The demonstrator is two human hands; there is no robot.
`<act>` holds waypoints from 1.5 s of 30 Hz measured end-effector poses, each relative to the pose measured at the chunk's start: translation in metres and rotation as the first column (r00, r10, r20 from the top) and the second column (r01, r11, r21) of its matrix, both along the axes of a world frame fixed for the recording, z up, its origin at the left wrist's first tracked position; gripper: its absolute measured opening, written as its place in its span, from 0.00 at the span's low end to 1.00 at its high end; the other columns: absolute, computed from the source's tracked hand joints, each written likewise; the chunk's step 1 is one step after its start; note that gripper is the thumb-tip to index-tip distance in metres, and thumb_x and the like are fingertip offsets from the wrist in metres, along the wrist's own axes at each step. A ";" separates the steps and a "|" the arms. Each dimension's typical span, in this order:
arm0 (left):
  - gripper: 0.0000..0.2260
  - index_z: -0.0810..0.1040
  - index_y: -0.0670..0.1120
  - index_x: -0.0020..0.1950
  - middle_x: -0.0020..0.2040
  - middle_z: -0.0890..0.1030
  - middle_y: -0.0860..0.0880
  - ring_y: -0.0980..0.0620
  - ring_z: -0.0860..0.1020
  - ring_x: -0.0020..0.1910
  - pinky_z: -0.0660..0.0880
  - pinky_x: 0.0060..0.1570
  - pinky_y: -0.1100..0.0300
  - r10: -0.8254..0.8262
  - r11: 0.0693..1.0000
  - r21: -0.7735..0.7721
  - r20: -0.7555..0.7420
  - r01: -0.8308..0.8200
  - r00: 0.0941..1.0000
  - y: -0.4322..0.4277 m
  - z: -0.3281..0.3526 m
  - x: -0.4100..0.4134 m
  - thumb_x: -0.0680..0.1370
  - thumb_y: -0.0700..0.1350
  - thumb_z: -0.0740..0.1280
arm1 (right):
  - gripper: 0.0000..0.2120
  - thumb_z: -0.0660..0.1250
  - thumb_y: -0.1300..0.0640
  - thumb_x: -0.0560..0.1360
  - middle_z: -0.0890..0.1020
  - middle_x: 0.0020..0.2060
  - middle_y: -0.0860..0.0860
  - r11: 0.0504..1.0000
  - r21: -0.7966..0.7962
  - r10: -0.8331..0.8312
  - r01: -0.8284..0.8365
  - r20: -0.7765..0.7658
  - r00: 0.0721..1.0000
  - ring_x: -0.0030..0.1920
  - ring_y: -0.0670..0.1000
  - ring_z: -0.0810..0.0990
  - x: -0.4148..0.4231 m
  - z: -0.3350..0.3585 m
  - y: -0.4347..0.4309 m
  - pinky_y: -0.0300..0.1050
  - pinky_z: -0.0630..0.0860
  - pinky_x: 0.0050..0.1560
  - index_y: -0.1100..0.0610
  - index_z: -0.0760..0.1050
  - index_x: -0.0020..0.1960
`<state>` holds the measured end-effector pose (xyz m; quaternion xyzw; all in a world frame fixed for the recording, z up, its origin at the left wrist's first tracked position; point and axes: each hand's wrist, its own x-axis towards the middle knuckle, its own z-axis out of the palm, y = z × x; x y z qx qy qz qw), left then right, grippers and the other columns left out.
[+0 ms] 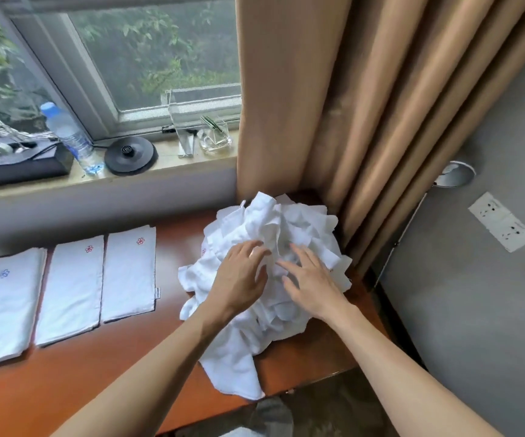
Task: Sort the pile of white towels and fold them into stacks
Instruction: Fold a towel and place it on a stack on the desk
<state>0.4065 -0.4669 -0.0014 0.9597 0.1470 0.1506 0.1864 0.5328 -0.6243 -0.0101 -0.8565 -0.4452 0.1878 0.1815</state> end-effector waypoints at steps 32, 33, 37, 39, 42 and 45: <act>0.07 0.78 0.47 0.57 0.43 0.83 0.43 0.36 0.80 0.44 0.69 0.38 0.50 0.734 0.670 0.028 0.128 -0.742 0.667 -0.060 0.082 0.146 0.84 0.47 0.62 | 0.11 0.69 0.71 0.79 0.84 0.56 0.51 0.673 0.737 0.122 -0.065 -0.024 0.992 0.59 0.51 0.82 0.213 0.057 -0.041 0.45 0.77 0.63 0.63 0.84 0.59; 0.09 0.78 0.49 0.59 0.45 0.84 0.43 0.35 0.81 0.45 0.69 0.38 0.50 0.742 0.659 0.034 0.140 -0.752 0.656 -0.062 0.091 0.149 0.85 0.49 0.61 | 0.11 0.68 0.71 0.79 0.84 0.55 0.50 0.650 0.757 0.135 -0.071 -0.023 0.991 0.58 0.51 0.82 0.220 0.063 -0.040 0.45 0.78 0.62 0.63 0.84 0.58; 0.10 0.81 0.53 0.57 0.45 0.86 0.43 0.36 0.82 0.47 0.73 0.41 0.50 0.742 0.652 -0.028 0.229 -0.758 0.630 -0.077 0.133 0.172 0.84 0.54 0.63 | 0.13 0.69 0.70 0.78 0.82 0.54 0.46 0.591 0.805 0.166 -0.053 -0.057 0.985 0.53 0.44 0.82 0.243 0.091 -0.036 0.37 0.77 0.55 0.58 0.85 0.57; 0.08 0.82 0.53 0.55 0.45 0.86 0.46 0.39 0.83 0.47 0.75 0.43 0.51 0.758 0.646 -0.174 0.258 -0.743 0.599 -0.084 0.148 0.187 0.82 0.53 0.66 | 0.13 0.70 0.68 0.78 0.82 0.54 0.43 0.577 0.817 0.182 -0.027 -0.096 0.979 0.51 0.43 0.82 0.248 0.103 -0.035 0.37 0.77 0.52 0.54 0.85 0.56; 0.05 0.81 0.50 0.51 0.43 0.85 0.49 0.45 0.82 0.45 0.76 0.44 0.56 0.806 0.590 -0.432 0.266 -0.682 0.528 -0.092 0.162 0.205 0.78 0.48 0.68 | 0.12 0.70 0.65 0.79 0.82 0.53 0.39 0.544 0.839 0.221 0.014 -0.159 0.962 0.53 0.46 0.83 0.247 0.121 -0.037 0.39 0.78 0.52 0.51 0.85 0.55; 0.06 0.77 0.50 0.51 0.40 0.81 0.55 0.54 0.80 0.42 0.72 0.38 0.64 0.844 0.515 -0.667 0.288 -0.538 0.451 -0.094 0.176 0.212 0.76 0.47 0.67 | 0.12 0.70 0.65 0.79 0.83 0.53 0.40 0.500 0.862 0.236 0.082 -0.227 0.945 0.56 0.48 0.83 0.248 0.138 -0.037 0.38 0.78 0.55 0.51 0.85 0.54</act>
